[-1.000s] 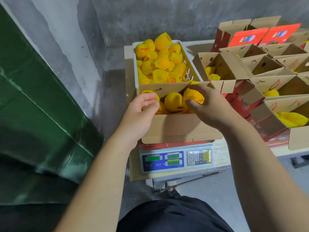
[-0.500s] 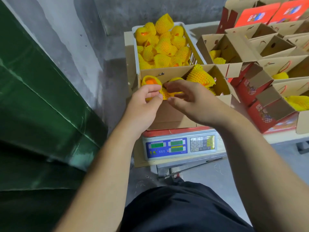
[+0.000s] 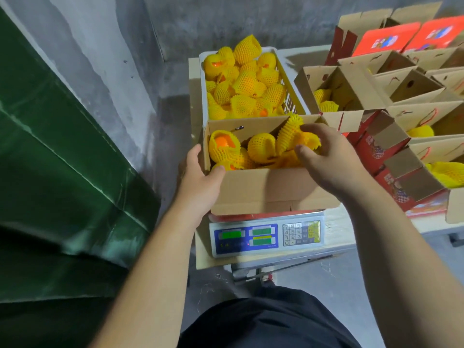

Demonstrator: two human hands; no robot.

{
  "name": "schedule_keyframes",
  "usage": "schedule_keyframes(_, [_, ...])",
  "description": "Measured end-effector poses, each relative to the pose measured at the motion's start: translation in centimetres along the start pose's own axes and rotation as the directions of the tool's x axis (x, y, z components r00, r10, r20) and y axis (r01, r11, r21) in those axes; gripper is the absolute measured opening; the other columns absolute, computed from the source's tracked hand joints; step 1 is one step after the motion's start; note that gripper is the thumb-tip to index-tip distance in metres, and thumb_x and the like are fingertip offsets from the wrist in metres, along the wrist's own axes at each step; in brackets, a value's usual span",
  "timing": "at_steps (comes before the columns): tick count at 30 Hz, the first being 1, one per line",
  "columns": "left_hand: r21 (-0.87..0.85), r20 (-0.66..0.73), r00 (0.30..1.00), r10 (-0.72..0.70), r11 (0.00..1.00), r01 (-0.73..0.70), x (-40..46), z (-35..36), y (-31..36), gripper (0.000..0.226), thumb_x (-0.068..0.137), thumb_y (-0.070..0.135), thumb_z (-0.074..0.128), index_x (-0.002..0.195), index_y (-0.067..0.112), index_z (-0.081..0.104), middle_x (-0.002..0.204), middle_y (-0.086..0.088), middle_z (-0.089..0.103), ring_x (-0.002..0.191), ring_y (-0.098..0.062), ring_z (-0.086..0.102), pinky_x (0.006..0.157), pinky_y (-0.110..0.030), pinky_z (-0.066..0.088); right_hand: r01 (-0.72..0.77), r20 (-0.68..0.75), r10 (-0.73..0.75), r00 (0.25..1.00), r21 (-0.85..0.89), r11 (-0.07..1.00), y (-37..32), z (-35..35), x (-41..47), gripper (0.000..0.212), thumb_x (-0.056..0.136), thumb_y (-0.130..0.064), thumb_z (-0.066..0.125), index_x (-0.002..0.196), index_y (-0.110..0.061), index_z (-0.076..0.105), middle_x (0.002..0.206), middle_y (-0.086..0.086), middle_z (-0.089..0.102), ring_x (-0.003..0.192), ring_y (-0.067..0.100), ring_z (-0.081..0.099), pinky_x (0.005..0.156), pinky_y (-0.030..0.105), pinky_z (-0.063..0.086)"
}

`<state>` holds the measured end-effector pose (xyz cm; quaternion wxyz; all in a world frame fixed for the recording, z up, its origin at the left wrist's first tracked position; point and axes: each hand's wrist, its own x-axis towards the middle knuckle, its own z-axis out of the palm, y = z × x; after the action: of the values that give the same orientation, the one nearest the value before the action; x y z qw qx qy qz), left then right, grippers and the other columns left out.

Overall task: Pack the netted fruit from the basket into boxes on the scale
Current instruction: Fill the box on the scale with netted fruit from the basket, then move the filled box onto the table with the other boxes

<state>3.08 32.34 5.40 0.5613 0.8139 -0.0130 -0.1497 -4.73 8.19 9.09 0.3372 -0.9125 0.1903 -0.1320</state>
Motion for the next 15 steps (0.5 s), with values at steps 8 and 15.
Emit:
schedule_keyframes(8, [0.111, 0.085, 0.993, -0.086, 0.991, 0.076, 3.7, -0.3, 0.0, 0.019, 0.106, 0.034, 0.054, 0.104, 0.038, 0.072, 0.09, 0.008, 0.078, 0.093, -0.019, 0.073, 0.077, -0.039, 0.056, -0.401, 0.112, 0.394, 0.912, 0.047, 0.915, 5.7, -1.0, 3.6, 0.013, 0.096, -0.015, 0.056, 0.094, -0.009, 0.068, 0.092, 0.021, 0.071, 0.089, 0.044, 0.067, 0.076, 0.053, 0.056])
schedule_keyframes(15, [0.367, 0.088, 0.965, -0.246, 0.909, 0.198, 6.0, -0.5, 0.6, 0.018, 0.105, 0.033, 0.05, 0.104, 0.027, 0.066, 0.081, 0.001, 0.079, 0.081, -0.022, 0.078, 0.068, -0.044, 0.066, -0.475, 0.324, 0.44, 0.837, 0.032, 0.879, 7.1, -1.5, 5.6, 0.02, 0.096, -0.003, 0.051, 0.084, -0.005, 0.067, 0.08, 0.017, 0.064, 0.068, 0.028, 0.057, 0.059, 0.033, 0.045])
